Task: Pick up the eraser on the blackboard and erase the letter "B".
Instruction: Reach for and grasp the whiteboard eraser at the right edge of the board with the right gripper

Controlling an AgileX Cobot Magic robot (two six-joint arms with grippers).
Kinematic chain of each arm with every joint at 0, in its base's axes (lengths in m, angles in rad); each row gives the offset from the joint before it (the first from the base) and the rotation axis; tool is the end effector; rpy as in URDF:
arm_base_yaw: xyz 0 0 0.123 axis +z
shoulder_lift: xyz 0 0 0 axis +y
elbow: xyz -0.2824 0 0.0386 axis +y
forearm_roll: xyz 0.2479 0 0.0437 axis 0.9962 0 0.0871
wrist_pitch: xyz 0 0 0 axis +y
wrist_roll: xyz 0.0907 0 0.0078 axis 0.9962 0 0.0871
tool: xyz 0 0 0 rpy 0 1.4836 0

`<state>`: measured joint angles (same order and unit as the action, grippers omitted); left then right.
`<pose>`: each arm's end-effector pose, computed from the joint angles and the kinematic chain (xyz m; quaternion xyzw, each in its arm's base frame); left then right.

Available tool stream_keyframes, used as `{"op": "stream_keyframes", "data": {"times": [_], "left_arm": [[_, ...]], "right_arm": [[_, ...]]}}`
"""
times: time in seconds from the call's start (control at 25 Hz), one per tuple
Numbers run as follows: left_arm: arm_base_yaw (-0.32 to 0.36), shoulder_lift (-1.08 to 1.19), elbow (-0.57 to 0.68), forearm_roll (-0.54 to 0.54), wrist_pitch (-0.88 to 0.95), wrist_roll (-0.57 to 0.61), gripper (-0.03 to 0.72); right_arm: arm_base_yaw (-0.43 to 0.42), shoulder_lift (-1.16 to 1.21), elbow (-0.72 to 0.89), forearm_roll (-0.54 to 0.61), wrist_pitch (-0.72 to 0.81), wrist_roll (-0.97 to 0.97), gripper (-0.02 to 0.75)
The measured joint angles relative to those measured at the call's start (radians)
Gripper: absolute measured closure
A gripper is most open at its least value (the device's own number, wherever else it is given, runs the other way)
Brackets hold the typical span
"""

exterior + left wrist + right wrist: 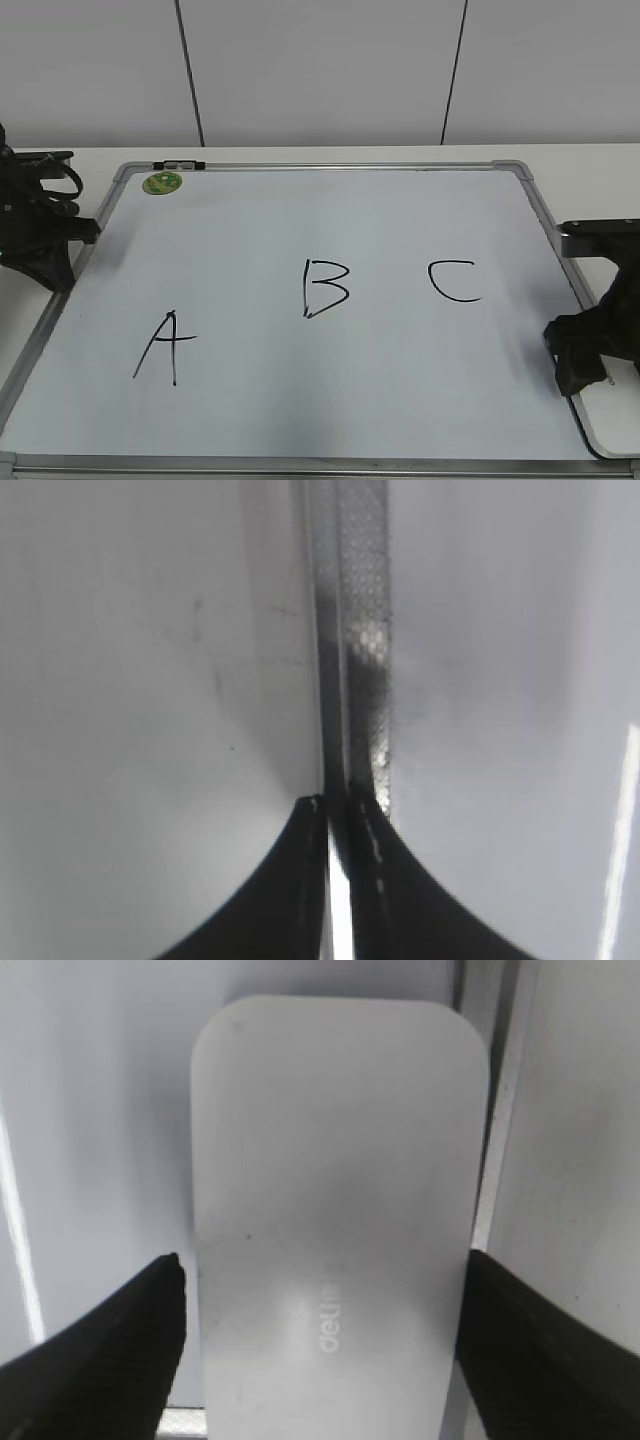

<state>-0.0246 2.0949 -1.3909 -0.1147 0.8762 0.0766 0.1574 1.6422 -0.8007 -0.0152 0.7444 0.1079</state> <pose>0.3989 -0.0178 0.1306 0.0156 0.9981 -0.0444 0.0400 0.2598 0.0403 0.1554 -0.0301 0.9989 -0.0005 0.0364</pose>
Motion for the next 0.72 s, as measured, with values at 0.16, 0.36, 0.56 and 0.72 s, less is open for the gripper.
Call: {"op": "stream_keyframes", "data": {"times": [0.16, 0.36, 0.56, 0.72], "left_arm": [[0.0, 0.0, 0.0, 0.0, 0.0, 0.0, 0.678], [0.0, 0.0, 0.0, 0.0, 0.0, 0.0, 0.678], [0.0, 0.0, 0.0, 0.0, 0.0, 0.0, 0.678], [0.0, 0.0, 0.0, 0.0, 0.0, 0.0, 0.678]], "right_arm": [[0.0, 0.002, 0.0, 0.0, -0.008, 0.0, 0.106], [0.0, 0.002, 0.0, 0.0, -0.008, 0.0, 0.112], [0.0, 0.002, 0.0, -0.002, -0.008, 0.0, 0.125], [0.0, 0.002, 0.0, -0.005, -0.008, 0.0, 0.134]]}}
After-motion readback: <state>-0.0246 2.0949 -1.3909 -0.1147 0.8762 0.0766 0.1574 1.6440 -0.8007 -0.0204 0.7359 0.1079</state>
